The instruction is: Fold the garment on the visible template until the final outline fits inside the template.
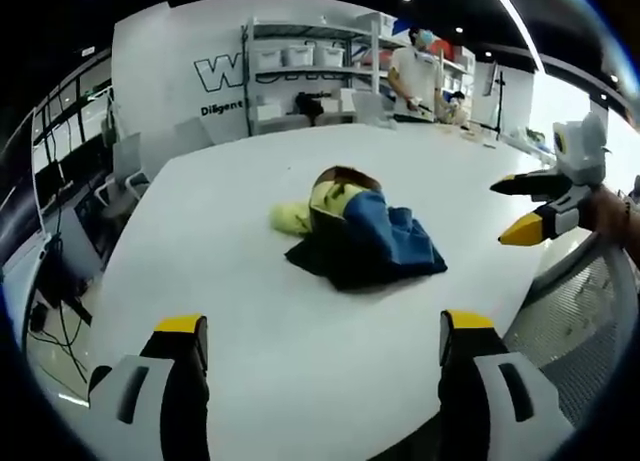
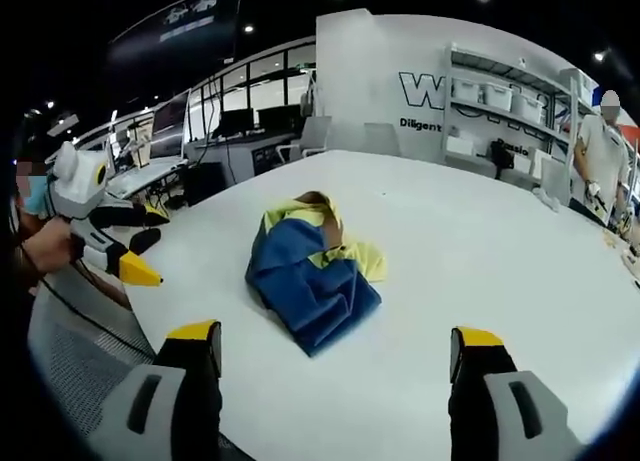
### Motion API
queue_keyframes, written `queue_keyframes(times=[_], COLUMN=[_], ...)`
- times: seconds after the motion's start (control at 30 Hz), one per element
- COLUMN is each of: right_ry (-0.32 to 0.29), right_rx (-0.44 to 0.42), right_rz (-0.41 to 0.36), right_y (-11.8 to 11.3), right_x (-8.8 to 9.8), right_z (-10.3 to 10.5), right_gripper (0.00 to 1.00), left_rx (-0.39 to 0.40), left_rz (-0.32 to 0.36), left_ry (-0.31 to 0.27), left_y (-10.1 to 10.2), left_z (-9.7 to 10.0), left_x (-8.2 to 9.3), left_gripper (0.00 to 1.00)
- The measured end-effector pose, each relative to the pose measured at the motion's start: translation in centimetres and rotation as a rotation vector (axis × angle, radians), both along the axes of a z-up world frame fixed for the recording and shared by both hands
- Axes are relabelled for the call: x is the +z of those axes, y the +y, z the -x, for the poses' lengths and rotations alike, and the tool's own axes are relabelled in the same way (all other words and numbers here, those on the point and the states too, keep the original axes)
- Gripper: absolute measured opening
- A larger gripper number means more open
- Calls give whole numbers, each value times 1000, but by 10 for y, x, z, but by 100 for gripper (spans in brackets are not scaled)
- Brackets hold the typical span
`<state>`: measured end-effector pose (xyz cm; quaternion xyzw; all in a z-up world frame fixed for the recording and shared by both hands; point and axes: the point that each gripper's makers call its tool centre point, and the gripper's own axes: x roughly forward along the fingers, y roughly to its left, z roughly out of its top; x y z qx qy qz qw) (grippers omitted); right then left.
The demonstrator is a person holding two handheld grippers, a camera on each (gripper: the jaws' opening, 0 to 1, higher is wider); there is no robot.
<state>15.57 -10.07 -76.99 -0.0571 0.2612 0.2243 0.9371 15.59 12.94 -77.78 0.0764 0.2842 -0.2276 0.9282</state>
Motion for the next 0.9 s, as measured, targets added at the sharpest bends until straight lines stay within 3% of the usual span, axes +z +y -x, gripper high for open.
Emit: queue_keyframes(times=[0.2, 0.53, 0.7, 0.9], right_ry=[-2, 10, 14, 45], right_rx=[44, 126, 137, 208], right_rz=[-20, 25, 20, 17], right_y=[17, 43, 48, 67], right_x=[4, 3, 2, -7], right_z=[-4, -17, -19, -26], right_gripper=[93, 92, 90, 81], left_rx=[-7, -44, -53, -65], left_rz=[-3, 16, 18, 37], left_ry=[8, 18, 21, 13], left_y=[-1, -14, -16, -19], left_z=[0, -10, -12, -28], left_x=[-1, 0, 0, 3], left_gripper=[91, 89, 83, 82])
